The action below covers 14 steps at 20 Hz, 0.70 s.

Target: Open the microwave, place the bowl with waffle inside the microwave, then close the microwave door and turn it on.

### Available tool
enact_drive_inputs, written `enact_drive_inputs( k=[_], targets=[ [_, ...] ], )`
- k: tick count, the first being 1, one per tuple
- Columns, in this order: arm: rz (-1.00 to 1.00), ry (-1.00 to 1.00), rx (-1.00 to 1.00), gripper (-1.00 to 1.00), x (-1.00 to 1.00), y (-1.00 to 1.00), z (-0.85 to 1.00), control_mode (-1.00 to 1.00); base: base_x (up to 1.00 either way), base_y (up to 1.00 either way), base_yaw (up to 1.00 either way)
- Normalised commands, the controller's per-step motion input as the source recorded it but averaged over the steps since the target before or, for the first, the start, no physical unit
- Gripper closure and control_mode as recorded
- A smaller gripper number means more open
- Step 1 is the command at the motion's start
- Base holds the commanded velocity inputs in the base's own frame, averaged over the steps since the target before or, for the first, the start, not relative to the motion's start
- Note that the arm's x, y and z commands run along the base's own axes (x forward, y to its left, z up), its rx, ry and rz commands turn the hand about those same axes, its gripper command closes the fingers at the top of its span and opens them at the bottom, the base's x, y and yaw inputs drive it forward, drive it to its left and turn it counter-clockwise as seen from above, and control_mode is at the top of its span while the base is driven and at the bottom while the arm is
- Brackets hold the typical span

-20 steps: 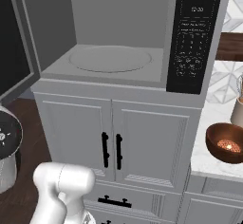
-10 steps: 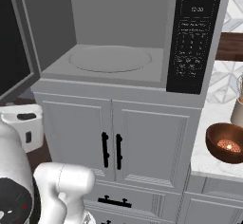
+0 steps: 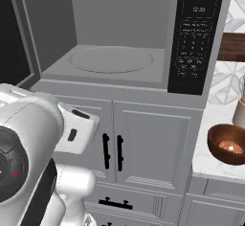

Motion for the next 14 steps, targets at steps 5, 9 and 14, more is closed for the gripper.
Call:
enact_drive_inputs(
  k=[5, 9, 14],
  targets=[
    [-0.37, 0.33, -0.09, -1.0, 0.86, -0.93, -0.46, -1.0, 0.0, 0.0, 0.0],
    [-0.23, 0.06, -0.04, -1.0, 0.98, -0.75, -1.0, -1.0, 0.0, 0.0, 0.0],
    [-0.3, 0.0, 0.07, -1.0, 0.47, -1.0, -0.7, -1.0, 0.0, 0.0, 0.0]
  ],
)
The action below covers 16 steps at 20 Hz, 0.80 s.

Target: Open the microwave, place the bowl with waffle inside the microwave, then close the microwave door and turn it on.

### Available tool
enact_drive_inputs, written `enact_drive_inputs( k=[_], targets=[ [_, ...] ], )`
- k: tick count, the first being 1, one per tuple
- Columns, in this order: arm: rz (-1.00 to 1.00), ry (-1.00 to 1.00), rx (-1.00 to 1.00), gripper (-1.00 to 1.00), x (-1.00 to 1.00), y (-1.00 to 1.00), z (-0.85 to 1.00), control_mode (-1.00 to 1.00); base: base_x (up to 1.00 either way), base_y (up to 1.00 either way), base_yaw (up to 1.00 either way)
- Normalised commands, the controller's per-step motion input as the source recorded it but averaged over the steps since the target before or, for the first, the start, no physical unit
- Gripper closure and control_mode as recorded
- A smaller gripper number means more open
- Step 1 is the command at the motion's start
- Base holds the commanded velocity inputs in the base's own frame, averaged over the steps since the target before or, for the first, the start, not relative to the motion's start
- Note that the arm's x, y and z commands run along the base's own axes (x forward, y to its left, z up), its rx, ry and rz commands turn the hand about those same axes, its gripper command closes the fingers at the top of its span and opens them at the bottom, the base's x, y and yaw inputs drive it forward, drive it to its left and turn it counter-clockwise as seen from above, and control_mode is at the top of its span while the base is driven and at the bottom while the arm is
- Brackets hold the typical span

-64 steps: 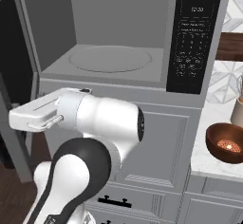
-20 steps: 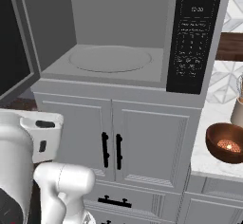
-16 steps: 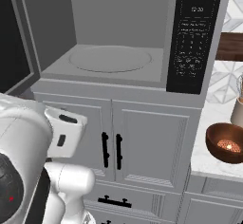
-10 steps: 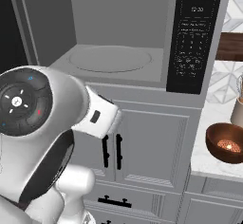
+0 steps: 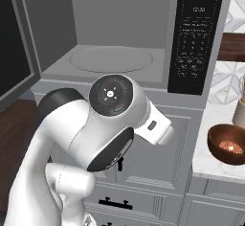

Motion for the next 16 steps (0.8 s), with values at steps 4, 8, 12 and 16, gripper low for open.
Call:
enact_drive_inputs(
  k=[4, 8, 12, 16],
  targets=[
    [-0.34, 0.0, 0.11, -1.0, 0.33, -1.0, -0.42, -1.0, 0.0, 0.0, 0.0],
    [-0.33, 0.05, 0.09, -1.0, 0.51, -1.0, -0.46, -1.0, 0.0, 0.0, 0.0],
    [-0.32, 0.13, 0.13, -1.0, 0.64, -1.0, -0.31, -1.0, 0.0, 0.0, 0.0],
    [-0.28, 0.13, 0.17, -1.0, 0.58, -1.0, -0.25, -1.0, 0.0, 0.0, 0.0]
  ],
)
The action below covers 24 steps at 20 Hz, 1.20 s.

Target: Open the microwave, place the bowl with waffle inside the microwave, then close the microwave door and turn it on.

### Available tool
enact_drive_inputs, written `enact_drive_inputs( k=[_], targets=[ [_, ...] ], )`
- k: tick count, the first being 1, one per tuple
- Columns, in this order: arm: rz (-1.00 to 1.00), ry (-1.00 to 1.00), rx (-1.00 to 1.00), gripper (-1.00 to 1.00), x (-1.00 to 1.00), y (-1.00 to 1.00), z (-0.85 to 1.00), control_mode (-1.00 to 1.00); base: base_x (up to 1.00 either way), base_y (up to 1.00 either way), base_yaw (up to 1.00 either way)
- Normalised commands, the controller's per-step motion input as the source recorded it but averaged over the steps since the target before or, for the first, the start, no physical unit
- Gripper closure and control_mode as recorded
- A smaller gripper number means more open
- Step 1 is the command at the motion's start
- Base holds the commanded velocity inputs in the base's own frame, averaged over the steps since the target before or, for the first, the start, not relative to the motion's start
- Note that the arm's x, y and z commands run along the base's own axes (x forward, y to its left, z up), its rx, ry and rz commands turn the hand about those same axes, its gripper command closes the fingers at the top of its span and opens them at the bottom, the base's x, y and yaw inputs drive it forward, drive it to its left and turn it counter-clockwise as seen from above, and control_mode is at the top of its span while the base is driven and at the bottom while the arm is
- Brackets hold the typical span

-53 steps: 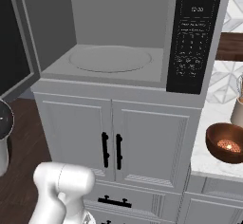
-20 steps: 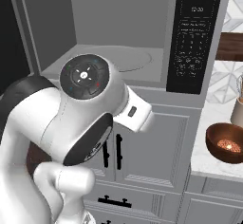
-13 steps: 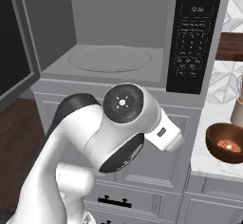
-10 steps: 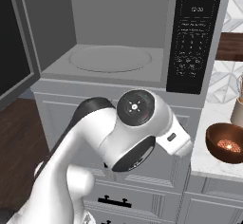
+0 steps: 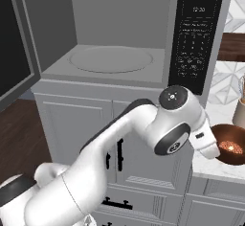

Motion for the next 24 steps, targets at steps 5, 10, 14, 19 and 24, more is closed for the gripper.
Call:
enact_drive_inputs(
  k=[5, 10, 14, 19, 24],
  targets=[
    [-0.17, 0.01, 0.4, -1.0, 0.02, -1.0, -0.15, -1.0, 0.0, 0.0, 0.0],
    [-0.01, -0.07, 0.46, -1.0, 0.01, -0.82, -0.38, -1.0, 0.0, 0.0, 0.0],
    [0.0, 0.0, 0.32, -1.0, 0.57, -0.57, -0.69, -1.0, 0.0, 0.0, 0.0],
    [0.0, 0.0, 0.16, -1.0, 0.54, -0.09, -0.63, -1.0, 0.0, 0.0, 0.0],
    [0.0, 0.0, 0.04, -1.0, 0.41, 0.0, -0.46, -1.0, 0.0, 0.0, 0.0]
  ],
)
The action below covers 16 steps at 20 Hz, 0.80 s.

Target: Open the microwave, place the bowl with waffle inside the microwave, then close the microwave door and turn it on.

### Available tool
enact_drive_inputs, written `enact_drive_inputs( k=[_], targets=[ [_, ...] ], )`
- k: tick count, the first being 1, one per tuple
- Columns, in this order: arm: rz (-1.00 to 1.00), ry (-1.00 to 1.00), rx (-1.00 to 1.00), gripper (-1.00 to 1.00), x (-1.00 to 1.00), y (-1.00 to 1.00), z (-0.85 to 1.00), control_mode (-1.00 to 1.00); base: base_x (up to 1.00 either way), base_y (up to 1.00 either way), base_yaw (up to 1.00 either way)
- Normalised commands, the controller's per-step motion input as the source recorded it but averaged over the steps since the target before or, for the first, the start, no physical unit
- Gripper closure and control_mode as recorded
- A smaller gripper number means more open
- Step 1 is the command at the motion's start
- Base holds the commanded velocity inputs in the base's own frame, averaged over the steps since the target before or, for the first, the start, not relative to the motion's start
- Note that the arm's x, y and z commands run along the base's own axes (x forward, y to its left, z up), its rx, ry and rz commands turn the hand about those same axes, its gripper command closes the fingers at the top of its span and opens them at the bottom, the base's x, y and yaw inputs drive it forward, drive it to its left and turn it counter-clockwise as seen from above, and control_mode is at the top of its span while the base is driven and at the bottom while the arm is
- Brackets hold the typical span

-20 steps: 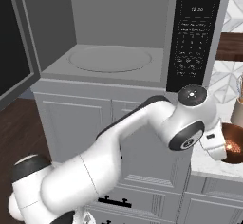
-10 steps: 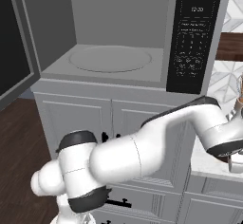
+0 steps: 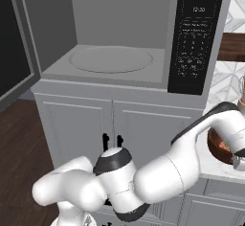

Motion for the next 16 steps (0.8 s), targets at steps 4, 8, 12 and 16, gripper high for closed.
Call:
enact_drive_inputs(
  k=[4, 8, 12, 16],
  targets=[
    [-0.02, 0.0, 0.0, -1.0, 0.21, 0.0, -0.54, -1.0, 0.0, 0.0, 0.0],
    [-0.09, 0.0, 0.0, -1.0, 0.32, 0.11, -0.46, -1.0, 0.0, 0.0, 0.0],
    [-0.12, 0.0, 0.0, -1.0, 0.47, 0.07, -0.35, -1.0, 0.0, 0.0, 0.0],
    [-0.17, 0.0, 0.0, -1.0, 0.54, 0.01, -0.49, -1.0, 0.0, 0.0, 0.0]
  ],
)
